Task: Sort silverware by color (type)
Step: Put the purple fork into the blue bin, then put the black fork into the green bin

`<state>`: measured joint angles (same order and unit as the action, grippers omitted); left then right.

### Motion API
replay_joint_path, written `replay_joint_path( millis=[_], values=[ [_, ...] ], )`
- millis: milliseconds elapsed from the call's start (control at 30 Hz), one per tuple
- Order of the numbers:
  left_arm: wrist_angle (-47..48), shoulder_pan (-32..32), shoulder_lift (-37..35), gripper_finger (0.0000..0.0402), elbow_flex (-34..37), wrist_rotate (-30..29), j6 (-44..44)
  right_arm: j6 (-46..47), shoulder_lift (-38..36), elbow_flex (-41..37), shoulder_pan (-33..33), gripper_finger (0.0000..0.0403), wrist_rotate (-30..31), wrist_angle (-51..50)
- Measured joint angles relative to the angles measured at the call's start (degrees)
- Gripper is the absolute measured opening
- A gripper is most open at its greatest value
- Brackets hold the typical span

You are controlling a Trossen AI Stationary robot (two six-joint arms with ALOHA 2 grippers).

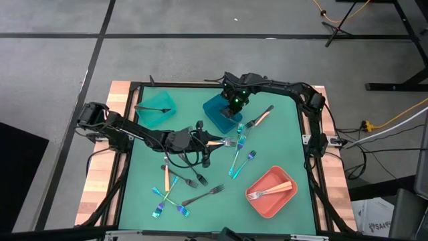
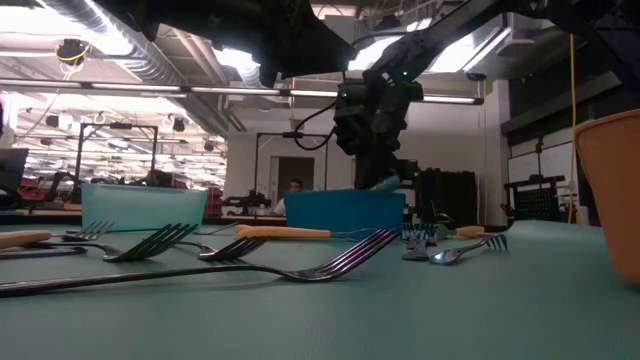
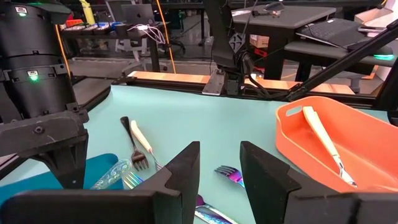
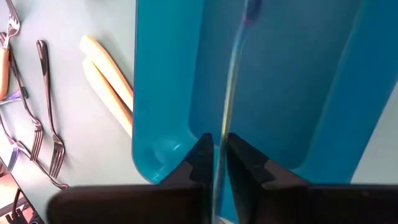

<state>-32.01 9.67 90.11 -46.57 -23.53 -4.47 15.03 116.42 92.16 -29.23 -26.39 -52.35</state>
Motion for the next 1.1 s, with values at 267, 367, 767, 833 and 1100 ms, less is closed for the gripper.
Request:
replay_joint_path(
  millis=[267,367,767,833,1100],
  values=[
    [-0.01,-0.01,0.0,0.0109,0.0,0.01,0.0,0.02,0.0,0.0,0.0,0.0084,0.0,0.01],
    [0.0,-0.01,0.0,0.0109,0.0,0.0,0.0,0.02,-0.01,0.0,0.0,0.0084,0.0,0.01],
    [-0.02,0.0,0.0,0.0109,0.0,0.0,0.0,0.15,-0.02,0.04,-0.04,0.0085,-0.78,-0.24],
    [-0.02,0.0,0.0,0.0109,0.0,0.0,0.0,-0.09,-0.18,0.07,-0.06,0.0085,-1.75,-1.27],
    [-0.08,0.0,0.0,0.0109,0.0,-0.01,0.0,-6.67,-6.26,0.07,-0.04,0.0085,0.1,-8.08]
  ],
)
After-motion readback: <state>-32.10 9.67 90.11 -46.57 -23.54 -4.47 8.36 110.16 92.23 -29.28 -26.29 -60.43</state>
